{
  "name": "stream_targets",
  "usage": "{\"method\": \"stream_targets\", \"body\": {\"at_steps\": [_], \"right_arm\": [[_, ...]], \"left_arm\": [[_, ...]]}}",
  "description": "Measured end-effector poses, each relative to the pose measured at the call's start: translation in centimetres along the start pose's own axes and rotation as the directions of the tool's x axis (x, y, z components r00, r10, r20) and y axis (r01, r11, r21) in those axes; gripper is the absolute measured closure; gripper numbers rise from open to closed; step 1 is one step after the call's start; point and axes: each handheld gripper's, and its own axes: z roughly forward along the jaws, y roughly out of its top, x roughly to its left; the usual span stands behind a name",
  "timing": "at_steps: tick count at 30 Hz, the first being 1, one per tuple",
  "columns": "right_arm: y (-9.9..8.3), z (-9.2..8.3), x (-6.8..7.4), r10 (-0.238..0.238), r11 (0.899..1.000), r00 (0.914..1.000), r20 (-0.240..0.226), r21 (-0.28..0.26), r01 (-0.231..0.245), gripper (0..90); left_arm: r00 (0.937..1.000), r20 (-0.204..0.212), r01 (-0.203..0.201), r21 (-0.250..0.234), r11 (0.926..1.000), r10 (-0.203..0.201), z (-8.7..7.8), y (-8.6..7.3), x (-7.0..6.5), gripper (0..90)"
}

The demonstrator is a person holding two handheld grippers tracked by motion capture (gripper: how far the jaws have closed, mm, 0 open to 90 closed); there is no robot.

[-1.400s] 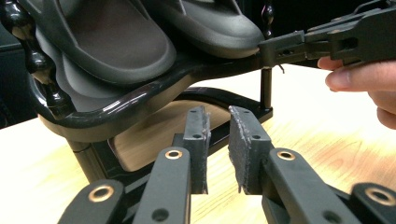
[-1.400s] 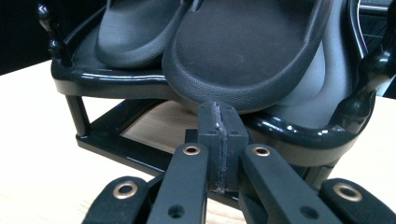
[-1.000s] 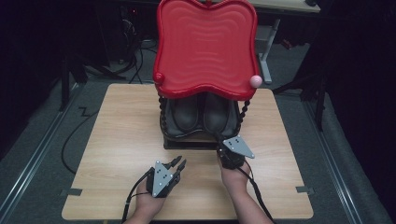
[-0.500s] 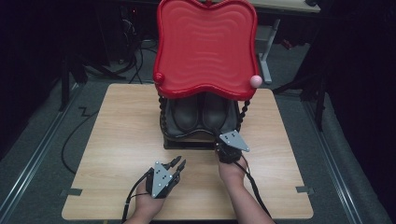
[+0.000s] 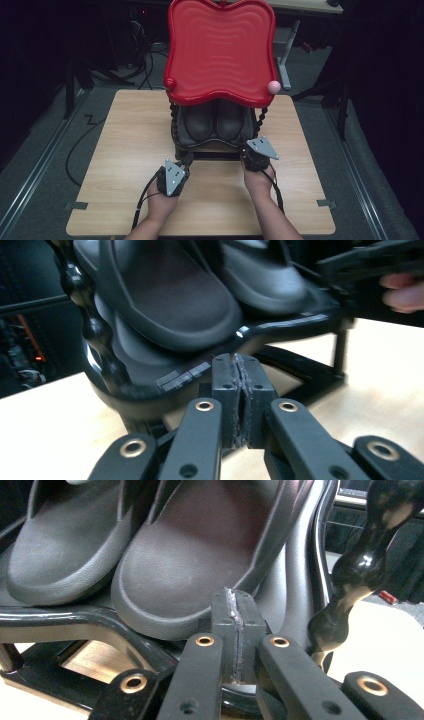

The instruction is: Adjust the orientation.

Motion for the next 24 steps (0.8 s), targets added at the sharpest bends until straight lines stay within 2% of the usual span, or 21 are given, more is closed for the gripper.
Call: {"method": "stream_targets", "body": {"at_steps": [7, 8, 12, 15, 21, 24], "right_arm": [[-0.2, 0.7, -0.4, 0.004, 1.000, 1.0000, -0.002, 0.007, -0.004, 89.5], [-0.2, 0.7, -0.4, 0.006, 1.000, 1.0000, -0.002, 0.008, -0.006, 89.5], [-0.3, 1.1, -0.5, 0.014, 1.000, 0.9999, -0.007, 0.013, -0.014, 89.5], [-0.4, 1.3, -0.4, 0.014, 1.000, 0.9998, -0.012, 0.017, -0.013, 89.5], [-0.5, 1.6, -0.1, 0.010, 1.000, 0.9998, -0.016, 0.020, -0.010, 89.5], [-0.4, 1.3, -0.2, 0.016, 1.000, 0.9998, -0.015, 0.014, -0.015, 88.5]], "left_arm": [[0.9981, -0.062, 0.004, 0.006, 1.0000, -0.004, 3.0, 1.3, 0.4, 89.2], [0.9976, -0.069, 0.007, -0.006, 1.0000, -0.007, 3.2, 1.4, 0.4, 89.2], [0.9973, -0.073, 0.013, 0.000, 0.9999, -0.013, 4.0, 1.7, 0.3, 89.1], [0.9971, -0.073, 0.021, 0.034, 0.9992, -0.018, 4.8, 1.6, 0.3, 88.9], [0.9981, -0.057, 0.027, 0.031, 0.9992, -0.025, 5.1, 1.6, 0.4, 86.3], [0.9977, -0.059, 0.035, 0.011, 0.9993, -0.035, 4.4, 1.7, 0.5, 83.4]]}}
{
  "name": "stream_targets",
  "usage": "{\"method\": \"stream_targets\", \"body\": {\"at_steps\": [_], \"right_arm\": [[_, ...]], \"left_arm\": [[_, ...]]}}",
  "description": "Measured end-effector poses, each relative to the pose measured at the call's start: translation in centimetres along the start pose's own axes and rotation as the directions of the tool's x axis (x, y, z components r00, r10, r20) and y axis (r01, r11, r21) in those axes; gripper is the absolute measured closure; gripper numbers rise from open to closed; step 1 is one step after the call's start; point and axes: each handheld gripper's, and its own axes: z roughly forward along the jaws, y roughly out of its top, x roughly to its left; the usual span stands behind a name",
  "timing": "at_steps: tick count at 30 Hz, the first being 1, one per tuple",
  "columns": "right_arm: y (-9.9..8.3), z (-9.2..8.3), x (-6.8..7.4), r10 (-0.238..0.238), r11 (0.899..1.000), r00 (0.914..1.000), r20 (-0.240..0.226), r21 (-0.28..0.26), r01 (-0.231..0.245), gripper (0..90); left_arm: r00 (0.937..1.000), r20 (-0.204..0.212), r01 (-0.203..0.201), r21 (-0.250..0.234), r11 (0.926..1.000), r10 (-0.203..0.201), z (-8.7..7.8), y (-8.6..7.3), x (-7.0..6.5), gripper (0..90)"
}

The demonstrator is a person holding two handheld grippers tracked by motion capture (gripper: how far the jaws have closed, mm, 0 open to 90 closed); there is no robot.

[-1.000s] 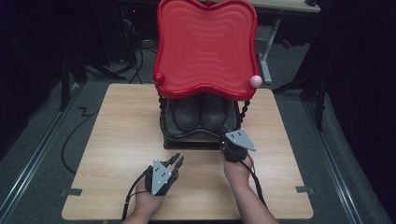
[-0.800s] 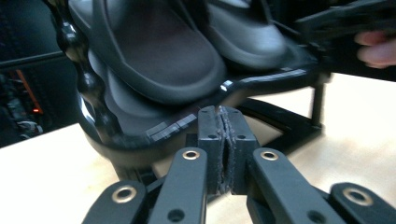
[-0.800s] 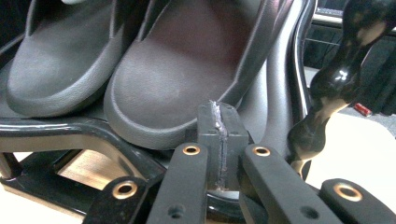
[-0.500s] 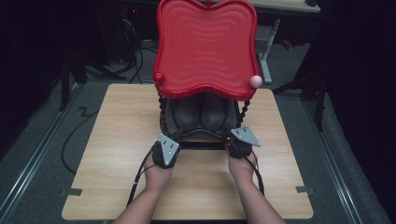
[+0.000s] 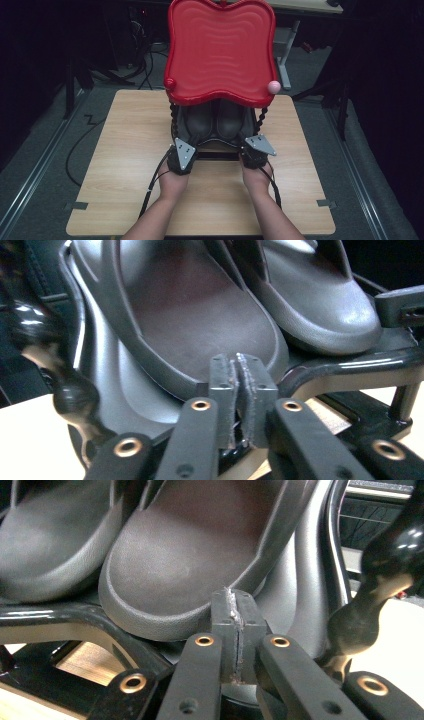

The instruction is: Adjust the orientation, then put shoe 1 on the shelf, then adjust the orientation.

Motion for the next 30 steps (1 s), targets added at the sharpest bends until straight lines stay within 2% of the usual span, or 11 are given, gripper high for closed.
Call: {"method": "stream_targets", "body": {"at_steps": [3, 6, 8, 12, 16, 18, 22, 25, 27, 30], "right_arm": [[0.1, -1.1, -0.1, -0.008, 1.000, 0.9999, -0.012, -0.023, 0.008, 85.4], [-0.2, -3.3, -0.7, 0.009, 0.999, 0.9991, -0.043, -0.046, -0.011, 77.0], [-0.7, -4.5, -1.3, 0.021, 0.999, 0.9975, -0.067, -0.035, -0.023, 68.6], [-2.5, -6.5, -2.5, 0.013, 1.000, 0.9973, -0.073, 0.003, -0.013, 56.3], [-4.2, -7.7, -4.2, 0.012, 0.999, 0.9982, -0.059, 0.040, -0.010, 47.8], [-4.9, -8.2, -5.1, 0.010, 0.998, 0.9986, -0.051, 0.058, -0.007, 44.9], [-6.4, -8.9, -6.9, 0.023, 0.995, 0.9994, -0.027, 0.094, -0.020, 40.9], [-7.4, -9.2, -8.1, 0.034, 0.992, 0.9994, -0.009, 0.122, -0.032, 36.9], [-8.0, -9.4, -8.9, 0.047, 0.988, 0.9989, 0.000, 0.145, -0.047, 33.7], [-8.6, -9.8, -9.7, 0.060, 0.983, 0.9982, 0.002, 0.176, -0.060, 30.3]], "left_arm": [[0.9998, 0.020, -0.007, -0.026, 0.9996, 0.008, -1.5, 0.1, 0.4, 80.8], [0.9994, 0.028, -0.018, -0.046, 0.9988, 0.019, -4.0, -0.3, 1.2, 77.2], [0.9994, 0.030, -0.018, -0.043, 0.9989, 0.019, -5.2, -0.7, 1.7, 73.9], [0.9998, 0.017, -0.007, -0.019, 0.9998, 0.007, -8.6, -2.2, 3.6, 68.2], [0.9985, -0.015, -0.053, 0.025, 0.9983, 0.053, -11.0, -3.7, 5.1, 65.2], [0.9981, -0.039, -0.046, 0.042, 0.9981, 0.047, -12.1, -4.6, 6.2, 64.6], [0.9966, -0.080, -0.011, 0.091, 0.9958, 0.018, -13.2, -6.7, 7.9, 62.1], [0.9947, -0.103, 0.010, 0.129, 0.9916, 0.004, -13.2, -7.6, 8.8, 60.0], [0.9944, -0.105, 0.030, 0.149, 0.9884, -0.014, -13.2, -8.1, 9.2, 57.6], [0.9937, -0.112, 0.033, 0.182, 0.9828, -0.012, -13.2, -8.7, 9.7, 55.8]]}}
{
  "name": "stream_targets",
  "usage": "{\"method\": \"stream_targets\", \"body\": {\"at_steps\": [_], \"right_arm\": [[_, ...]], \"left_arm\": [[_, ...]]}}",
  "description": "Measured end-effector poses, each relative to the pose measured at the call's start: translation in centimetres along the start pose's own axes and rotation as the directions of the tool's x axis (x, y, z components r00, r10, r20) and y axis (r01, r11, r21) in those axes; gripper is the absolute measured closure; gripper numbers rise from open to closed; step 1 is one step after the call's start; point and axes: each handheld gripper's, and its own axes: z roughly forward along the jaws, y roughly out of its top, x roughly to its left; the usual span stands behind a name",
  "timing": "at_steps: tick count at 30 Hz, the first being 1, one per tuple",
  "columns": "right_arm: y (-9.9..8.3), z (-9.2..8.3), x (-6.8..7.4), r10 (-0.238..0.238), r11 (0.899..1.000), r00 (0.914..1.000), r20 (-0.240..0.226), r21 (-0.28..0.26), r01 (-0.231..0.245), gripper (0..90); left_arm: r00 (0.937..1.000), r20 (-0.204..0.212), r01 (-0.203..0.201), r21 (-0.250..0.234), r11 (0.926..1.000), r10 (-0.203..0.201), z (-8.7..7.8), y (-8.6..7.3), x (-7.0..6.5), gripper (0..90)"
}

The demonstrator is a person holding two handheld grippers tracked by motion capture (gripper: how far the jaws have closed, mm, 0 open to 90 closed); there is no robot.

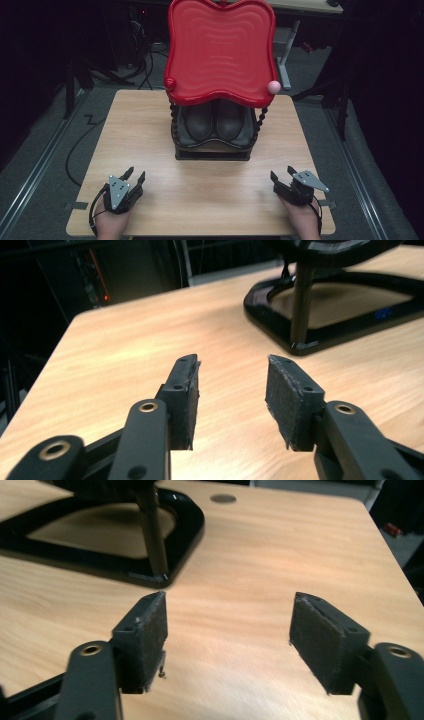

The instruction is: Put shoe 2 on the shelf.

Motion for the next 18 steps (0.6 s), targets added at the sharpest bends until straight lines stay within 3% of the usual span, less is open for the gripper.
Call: {"method": "stream_targets", "body": {"at_steps": [7, 18], "right_arm": [[-1.2, -1.0, -1.3, -0.008, 0.999, 0.9999, 0.015, 0.034, 0.008, 28.7], [-1.4, -1.1, -2.0, 0.014, 0.999, 0.9991, 0.040, 0.048, -0.015, 28.4]], "left_arm": [[0.9990, -0.031, 0.033, 0.049, 0.9983, -0.031, -0.2, -1.0, 1.5, 53.4], [0.9995, -0.020, 0.024, 0.066, 0.9976, -0.023, -0.1, -1.1, 1.5, 52.2]]}}
